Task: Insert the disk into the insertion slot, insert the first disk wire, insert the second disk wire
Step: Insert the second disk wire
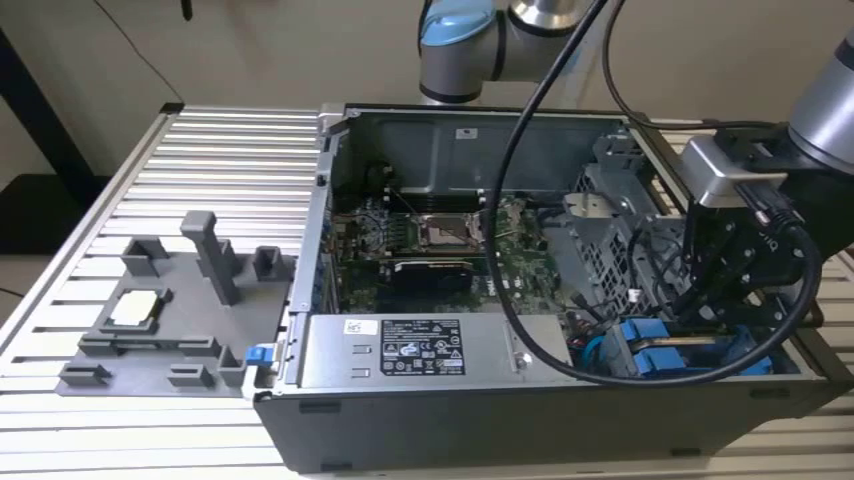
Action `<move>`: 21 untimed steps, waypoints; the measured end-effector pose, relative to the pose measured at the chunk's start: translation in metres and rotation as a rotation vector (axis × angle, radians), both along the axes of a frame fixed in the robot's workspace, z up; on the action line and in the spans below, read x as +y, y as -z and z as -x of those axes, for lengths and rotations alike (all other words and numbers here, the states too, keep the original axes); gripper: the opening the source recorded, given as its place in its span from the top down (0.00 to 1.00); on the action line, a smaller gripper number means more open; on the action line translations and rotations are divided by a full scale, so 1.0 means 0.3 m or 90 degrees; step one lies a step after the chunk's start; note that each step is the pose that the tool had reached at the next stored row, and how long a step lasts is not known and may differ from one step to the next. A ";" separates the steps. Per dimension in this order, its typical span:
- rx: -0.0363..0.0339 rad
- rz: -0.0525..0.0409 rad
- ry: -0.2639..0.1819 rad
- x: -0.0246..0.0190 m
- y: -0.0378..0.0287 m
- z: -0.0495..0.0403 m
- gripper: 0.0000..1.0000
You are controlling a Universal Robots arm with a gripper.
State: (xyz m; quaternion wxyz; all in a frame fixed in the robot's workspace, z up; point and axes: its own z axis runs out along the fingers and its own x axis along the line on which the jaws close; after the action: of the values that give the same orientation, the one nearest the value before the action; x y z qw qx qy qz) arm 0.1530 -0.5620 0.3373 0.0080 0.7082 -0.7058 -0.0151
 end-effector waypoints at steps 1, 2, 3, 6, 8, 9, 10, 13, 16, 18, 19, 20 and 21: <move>0.0001 -0.0001 0.000 0.000 0.000 0.000 0.84; 0.0003 -0.0001 0.000 0.000 0.000 0.000 0.84; 0.0004 -0.0002 0.000 0.000 0.001 0.000 0.84; 0.0007 -0.0003 0.000 0.000 0.001 0.000 0.82; 0.0009 -0.0003 0.000 0.000 0.001 0.000 0.82; 0.0010 -0.0004 0.000 0.000 0.001 0.000 0.76; 0.0011 -0.0007 0.000 0.000 -0.002 0.000 0.76; 0.0021 -0.0012 0.000 0.000 -0.026 -0.001 0.76; 0.0026 -0.0012 0.000 0.000 -0.056 -0.001 0.76; 0.0026 -0.0012 0.000 0.000 -0.074 -0.001 0.76; 0.0026 -0.0013 0.000 0.000 -0.083 -0.001 0.76; 0.0027 -0.0012 0.000 0.000 -0.093 -0.001 0.76; 0.0027 -0.0012 0.000 0.000 -0.103 -0.001 0.76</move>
State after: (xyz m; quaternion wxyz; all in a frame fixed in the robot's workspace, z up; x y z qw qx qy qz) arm 0.1532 -0.5620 0.3681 0.0088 0.7082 -0.7058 -0.0172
